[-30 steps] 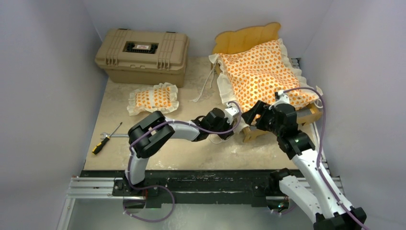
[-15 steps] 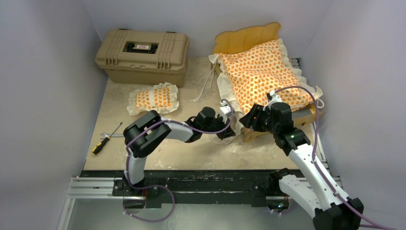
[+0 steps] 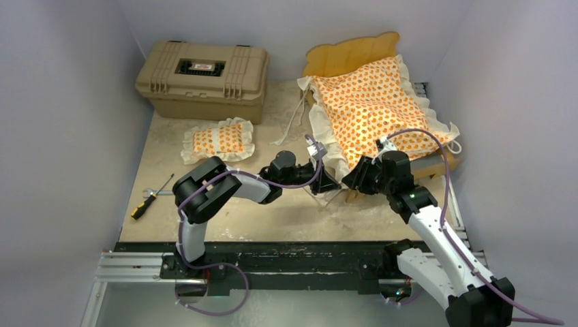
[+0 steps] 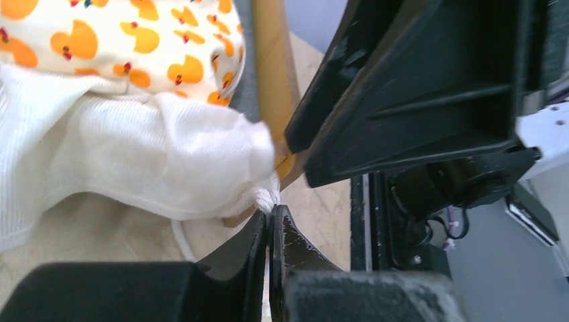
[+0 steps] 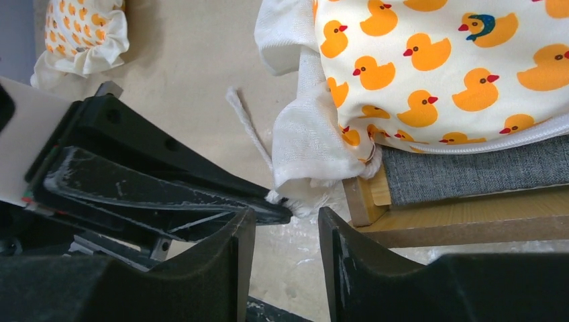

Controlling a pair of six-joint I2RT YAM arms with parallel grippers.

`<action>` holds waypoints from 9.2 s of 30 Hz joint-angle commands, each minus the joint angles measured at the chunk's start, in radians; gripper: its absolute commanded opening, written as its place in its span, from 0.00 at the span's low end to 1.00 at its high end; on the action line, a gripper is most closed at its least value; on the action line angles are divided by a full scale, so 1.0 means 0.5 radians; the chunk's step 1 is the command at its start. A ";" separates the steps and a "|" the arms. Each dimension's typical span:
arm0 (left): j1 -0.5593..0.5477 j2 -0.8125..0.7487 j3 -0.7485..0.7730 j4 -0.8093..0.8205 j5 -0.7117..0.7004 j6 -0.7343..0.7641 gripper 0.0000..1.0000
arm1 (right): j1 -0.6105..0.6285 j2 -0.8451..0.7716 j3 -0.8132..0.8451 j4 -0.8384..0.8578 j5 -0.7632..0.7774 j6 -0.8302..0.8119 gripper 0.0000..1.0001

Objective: Set up the pet bed
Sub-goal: Tie the ropes to the bed frame.

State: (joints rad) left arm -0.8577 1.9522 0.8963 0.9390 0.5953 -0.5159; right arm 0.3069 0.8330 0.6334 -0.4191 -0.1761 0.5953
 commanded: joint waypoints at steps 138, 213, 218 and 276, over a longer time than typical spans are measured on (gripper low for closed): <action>0.123 0.129 0.142 0.732 0.466 -0.696 0.00 | -0.154 -0.290 -0.380 0.447 -0.524 -0.021 0.28; -0.041 0.077 0.628 -2.220 -0.816 1.481 0.37 | -0.156 -0.273 -0.357 0.402 -0.462 -0.009 0.00; -0.071 0.042 0.575 -2.237 -0.834 1.470 0.00 | -0.154 -0.334 -0.251 0.301 -0.400 -0.032 0.00; -0.298 -0.943 -0.455 -2.334 -1.223 0.249 0.00 | -0.107 -1.219 0.907 -0.951 1.554 0.219 0.00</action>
State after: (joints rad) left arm -1.0237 1.4921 0.7254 -0.2031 -0.0265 -0.3401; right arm 0.2371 0.2333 1.0176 -0.9367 0.4438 0.6724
